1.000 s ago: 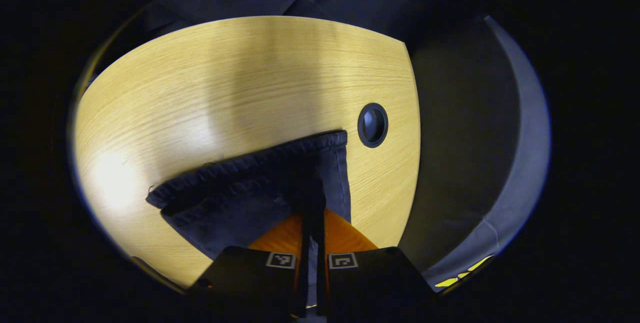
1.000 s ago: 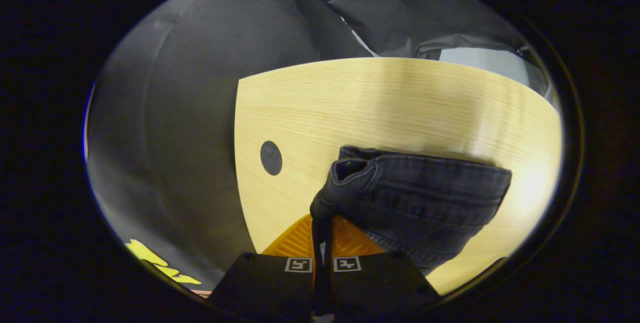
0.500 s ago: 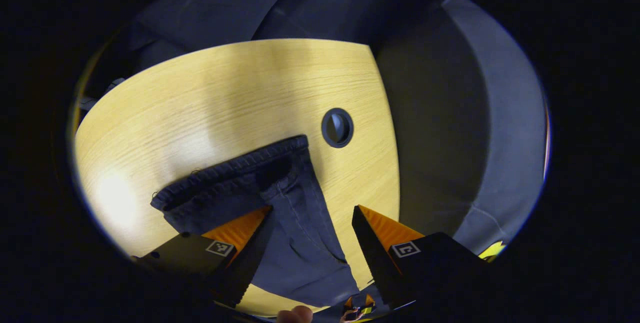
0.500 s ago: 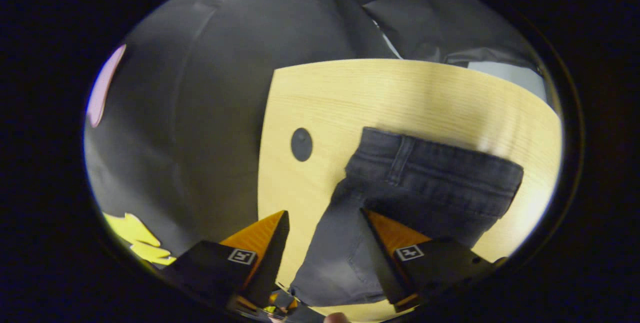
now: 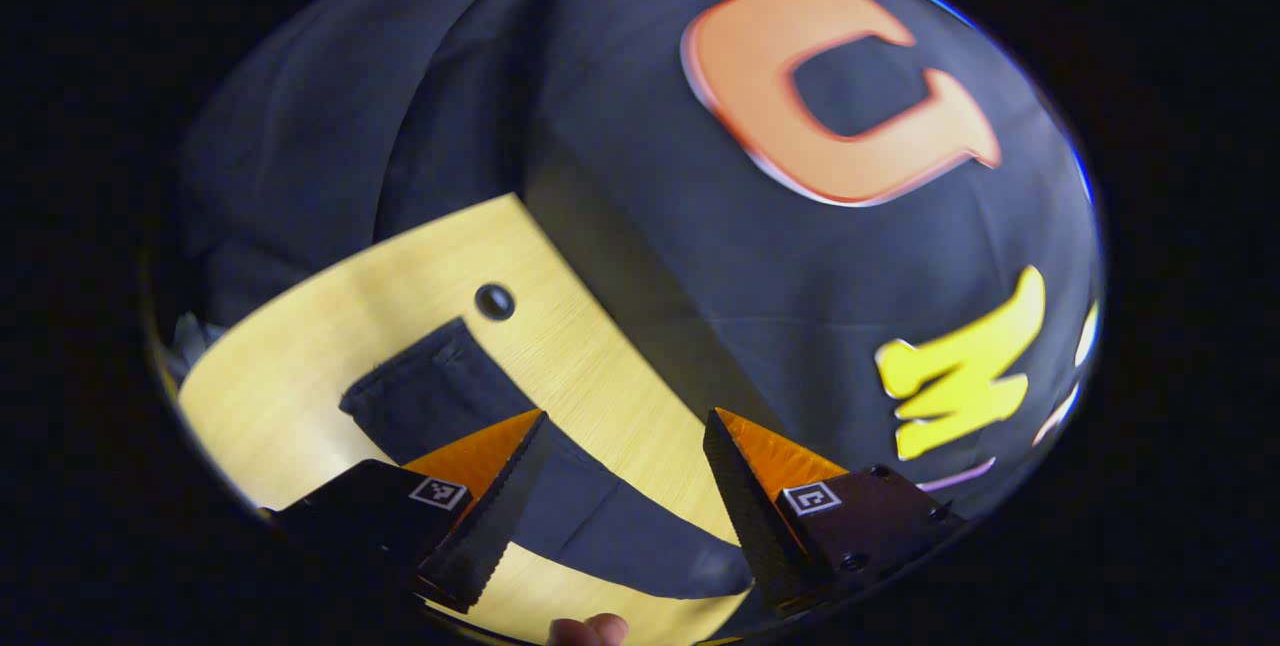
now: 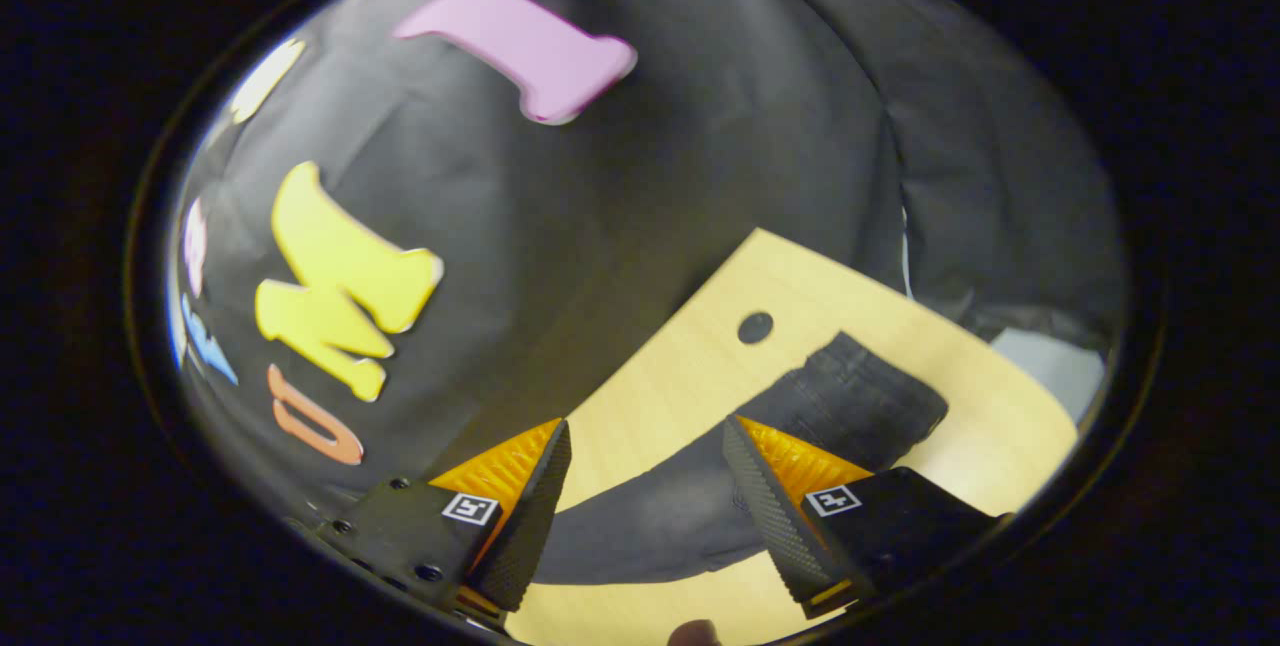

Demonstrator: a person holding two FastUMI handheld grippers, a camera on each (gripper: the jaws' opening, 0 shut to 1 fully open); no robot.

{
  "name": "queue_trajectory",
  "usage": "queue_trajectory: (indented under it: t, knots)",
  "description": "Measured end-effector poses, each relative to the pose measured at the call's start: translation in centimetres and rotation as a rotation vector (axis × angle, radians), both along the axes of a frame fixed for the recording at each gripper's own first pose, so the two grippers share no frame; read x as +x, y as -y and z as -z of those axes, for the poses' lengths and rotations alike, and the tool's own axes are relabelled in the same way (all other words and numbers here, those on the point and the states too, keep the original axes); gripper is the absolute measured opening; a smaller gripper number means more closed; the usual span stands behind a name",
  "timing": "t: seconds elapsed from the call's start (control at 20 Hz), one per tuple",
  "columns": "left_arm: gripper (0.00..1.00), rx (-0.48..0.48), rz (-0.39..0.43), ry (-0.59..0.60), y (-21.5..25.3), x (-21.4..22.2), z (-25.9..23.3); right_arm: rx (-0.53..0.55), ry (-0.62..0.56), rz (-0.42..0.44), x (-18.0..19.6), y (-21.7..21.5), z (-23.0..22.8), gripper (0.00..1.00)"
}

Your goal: Grasp the waist and the cuffs of the jeans and fold them to make the two legs overlap; first hold the waist and fold one-third of the jeans toward the cuffs, then hold the cuffs and fold the remaining one-third in the same direction to finish folding.

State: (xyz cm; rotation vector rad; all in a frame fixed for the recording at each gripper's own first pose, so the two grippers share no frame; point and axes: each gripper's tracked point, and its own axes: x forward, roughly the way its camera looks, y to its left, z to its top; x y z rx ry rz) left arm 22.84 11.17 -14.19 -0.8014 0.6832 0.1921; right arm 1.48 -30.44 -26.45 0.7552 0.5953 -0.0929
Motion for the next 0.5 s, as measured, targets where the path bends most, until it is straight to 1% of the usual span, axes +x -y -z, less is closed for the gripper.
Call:
queue_trajectory:
  t: [0.15, 0.25, 0.3, 0.35, 0.4, 0.45, 0.5]
  knots:
    - [0.99, 0.253, 0.076, 0.182, 2.1, -3.1, -5.4, -0.228, 0.153, -0.033, -3.7, -1.3, -4.8, 0.95]
    - [0.99, 0.403, 0.119, 0.273, 3.9, -5.6, -7.6, -0.376, 0.201, -0.055, -5.9, -2.1, -5.5, 0.95]
    - [0.98, 0.469, 0.125, 0.315, 4.5, -6.8, -8.2, -0.404, 0.22, -0.05, -7.0, -2.5, -5.5, 0.96]
    - [0.98, 0.512, 0.123, 0.367, 5.6, -8.0, -9.5, -0.415, 0.237, -0.037, -8.2, -2.8, -5.8, 0.94]
    - [0.98, 0.535, 0.133, 0.403, 6.7, -8.8, -10.3, -0.436, 0.24, -0.018, -9.5, -2.7, -5.7, 1.0]
    - [0.98, 0.569, 0.141, 0.425, 7.3, -9.8, -10.6, -0.461, 0.235, 0.009, -10.8, -2.1, -5.0, 1.0]
    - [0.98, 0.594, 0.154, 0.435, 8.0, -10.7, -11.0, -0.483, 0.228, 0.028, -12.0, -1.5, -4.4, 0.97]
